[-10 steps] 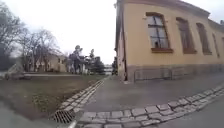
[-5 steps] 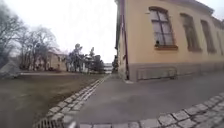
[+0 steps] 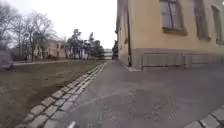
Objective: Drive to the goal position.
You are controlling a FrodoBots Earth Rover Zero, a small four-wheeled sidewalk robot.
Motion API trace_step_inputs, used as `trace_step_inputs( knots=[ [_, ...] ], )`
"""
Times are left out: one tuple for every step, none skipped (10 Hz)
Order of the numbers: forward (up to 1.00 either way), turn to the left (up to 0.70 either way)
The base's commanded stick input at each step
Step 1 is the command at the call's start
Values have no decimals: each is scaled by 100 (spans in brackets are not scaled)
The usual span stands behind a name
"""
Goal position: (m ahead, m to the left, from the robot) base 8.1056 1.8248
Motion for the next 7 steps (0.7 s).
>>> trace_step_inputs(
  knots=[
    [85, -27],
    [85, -9],
    [85, 3],
    [85, 3],
    [85, 3],
    [85, 3],
    [85, 3]
  ],
)
